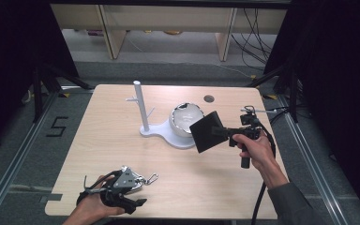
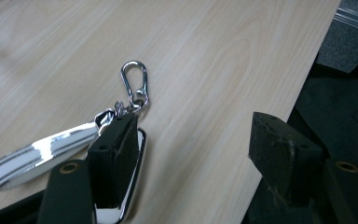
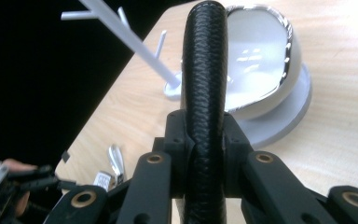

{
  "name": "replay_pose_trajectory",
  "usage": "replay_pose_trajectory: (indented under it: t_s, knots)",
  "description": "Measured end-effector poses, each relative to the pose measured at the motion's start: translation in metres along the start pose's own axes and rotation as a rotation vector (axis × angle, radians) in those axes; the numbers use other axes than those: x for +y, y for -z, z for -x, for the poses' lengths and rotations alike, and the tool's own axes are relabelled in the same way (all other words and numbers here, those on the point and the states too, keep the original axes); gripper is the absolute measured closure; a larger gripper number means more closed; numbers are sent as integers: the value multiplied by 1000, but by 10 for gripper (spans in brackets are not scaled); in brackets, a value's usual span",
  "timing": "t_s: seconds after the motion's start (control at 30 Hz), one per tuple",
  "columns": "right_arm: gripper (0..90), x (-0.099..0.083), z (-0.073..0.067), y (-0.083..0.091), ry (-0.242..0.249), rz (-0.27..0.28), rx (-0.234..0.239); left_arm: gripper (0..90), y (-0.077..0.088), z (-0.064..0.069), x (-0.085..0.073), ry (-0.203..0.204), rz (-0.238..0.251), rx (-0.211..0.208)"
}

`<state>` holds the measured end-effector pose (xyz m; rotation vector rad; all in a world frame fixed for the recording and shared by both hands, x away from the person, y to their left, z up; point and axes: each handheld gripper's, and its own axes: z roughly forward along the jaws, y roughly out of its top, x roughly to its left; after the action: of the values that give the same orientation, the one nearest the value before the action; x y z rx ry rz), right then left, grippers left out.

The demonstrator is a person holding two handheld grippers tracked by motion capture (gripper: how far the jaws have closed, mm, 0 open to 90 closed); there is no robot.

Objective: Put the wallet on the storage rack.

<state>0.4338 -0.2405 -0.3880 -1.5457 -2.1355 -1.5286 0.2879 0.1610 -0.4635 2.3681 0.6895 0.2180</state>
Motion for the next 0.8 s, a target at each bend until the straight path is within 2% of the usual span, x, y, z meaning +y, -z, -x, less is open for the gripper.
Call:
replay_pose_trajectory:
  t_s: [0.03, 0.1, 0.13, 0.23, 0.27, 0.33, 0.37, 0.4, 0.5, 0.57, 0.6, 0.63, 0.67, 0.8]
  knots:
    - [775, 0, 0, 0, 0, 0, 0, 325, 0, 0, 0, 0, 0, 0]
    - [775, 4, -1, 0, -40, -4, -1, 324, 1, 1, -5, -6, 3, -2]
    - [775, 7, 2, 0, 5, 7, -6, 322, 3, 2, -7, 0, 6, -1]
    - [775, 13, 4, -1, -8, 12, -12, 303, 4, 4, -13, -11, 1, 2]
    - [775, 16, 5, -2, -1, 13, -18, 303, 4, 3, -15, -27, 3, 6]
    - [775, 21, 7, -4, 11, 19, -22, 293, 6, 4, -19, -25, 6, 10]
    - [775, 21, 7, -4, 11, 19, -22, 293, 6, 6, -21, 3, 12, 4]
    - [775, 25, 7, -4, -17, 22, -19, 288, 7, 5, -22, -12, 14, 9]
    - [775, 30, 9, -6, 0, 30, -27, 286, 11, 5, -26, -8, 14, 18]
    - [775, 34, 11, -7, -5, 36, -28, 286, 12, 5, -29, 23, 18, 21]
    - [775, 37, 10, -8, -50, 31, -21, 284, 13, 6, -30, 30, 22, 24]
    - [775, 39, 13, -10, -17, 40, -30, 283, 15, 5, -33, 32, 21, 26]
    - [775, 41, 14, -12, -4, 43, -39, 282, 16, 4, -34, 23, 21, 24]
    - [775, 47, 17, -19, -5, 49, -43, 282, 19, 2, -37, 38, 25, 34]
